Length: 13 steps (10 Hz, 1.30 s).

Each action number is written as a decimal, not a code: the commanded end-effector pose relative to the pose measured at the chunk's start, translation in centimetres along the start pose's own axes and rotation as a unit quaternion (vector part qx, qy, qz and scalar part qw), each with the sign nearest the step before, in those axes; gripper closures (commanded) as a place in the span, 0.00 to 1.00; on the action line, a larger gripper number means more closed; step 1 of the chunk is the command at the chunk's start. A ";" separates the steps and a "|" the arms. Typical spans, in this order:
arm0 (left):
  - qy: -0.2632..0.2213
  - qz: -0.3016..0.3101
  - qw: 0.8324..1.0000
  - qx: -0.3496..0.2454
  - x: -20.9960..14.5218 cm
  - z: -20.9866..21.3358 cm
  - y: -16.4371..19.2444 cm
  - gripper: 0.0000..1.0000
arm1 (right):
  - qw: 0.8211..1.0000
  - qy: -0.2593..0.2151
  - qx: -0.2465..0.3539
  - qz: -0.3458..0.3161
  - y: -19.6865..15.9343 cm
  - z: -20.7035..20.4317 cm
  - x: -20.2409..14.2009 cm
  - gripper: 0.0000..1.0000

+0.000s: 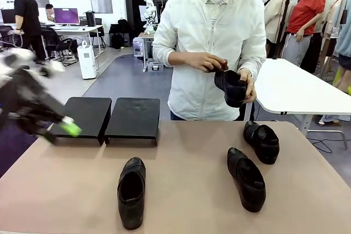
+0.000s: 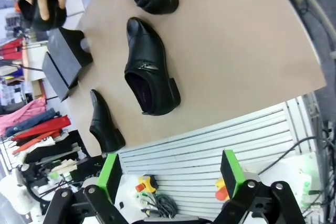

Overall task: Organize the shoes by placing them on the stand.
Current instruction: Place the Shoe from the middle of the table onto the Shoes Stand.

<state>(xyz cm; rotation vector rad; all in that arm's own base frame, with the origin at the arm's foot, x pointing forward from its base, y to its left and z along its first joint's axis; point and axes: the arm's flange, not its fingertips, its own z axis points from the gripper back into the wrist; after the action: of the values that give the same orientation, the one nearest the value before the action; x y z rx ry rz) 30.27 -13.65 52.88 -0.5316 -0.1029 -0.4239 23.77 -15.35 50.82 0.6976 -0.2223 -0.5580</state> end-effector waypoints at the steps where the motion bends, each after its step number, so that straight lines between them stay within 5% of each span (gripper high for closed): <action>1: 0.048 -0.045 0.997 0.051 6.1 -5.3 -5.7 0.00 | 1.000 -0.001 -0.006 0.013 -0.2 0.4 0.0 0.00; 3: 0.048 0.040 0.995 0.083 6.6 -11.3 -10.9 0.00 | 1.000 -0.001 -0.006 0.013 -0.2 0.4 0.0 0.00; 5: 0.035 0.047 0.992 0.111 6.0 -11.1 -8.8 0.00 | 1.000 -0.001 -0.006 0.013 -0.2 0.4 0.0 0.00; 6: 0.045 0.006 0.996 0.077 5.8 -13.6 -12.7 0.00 | 1.000 -0.001 -0.006 0.013 -0.2 0.4 0.0 0.00; 9: 0.042 0.018 0.995 0.092 6.1 -13.5 -11.6 0.00 | 1.000 -0.001 -0.006 0.013 -0.2 0.4 0.0 0.00; 13: 0.039 0.113 0.976 0.184 4.4 -19.4 -8.5 0.00 | 1.000 -0.001 -0.006 0.013 -0.2 0.4 0.0 0.00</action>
<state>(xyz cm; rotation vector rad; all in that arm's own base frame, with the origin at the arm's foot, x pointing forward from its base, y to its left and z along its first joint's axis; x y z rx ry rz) 30.73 -30.95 41.81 -0.1961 -0.0502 -0.2446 23.76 -15.32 50.85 0.6950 -0.2231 -0.5577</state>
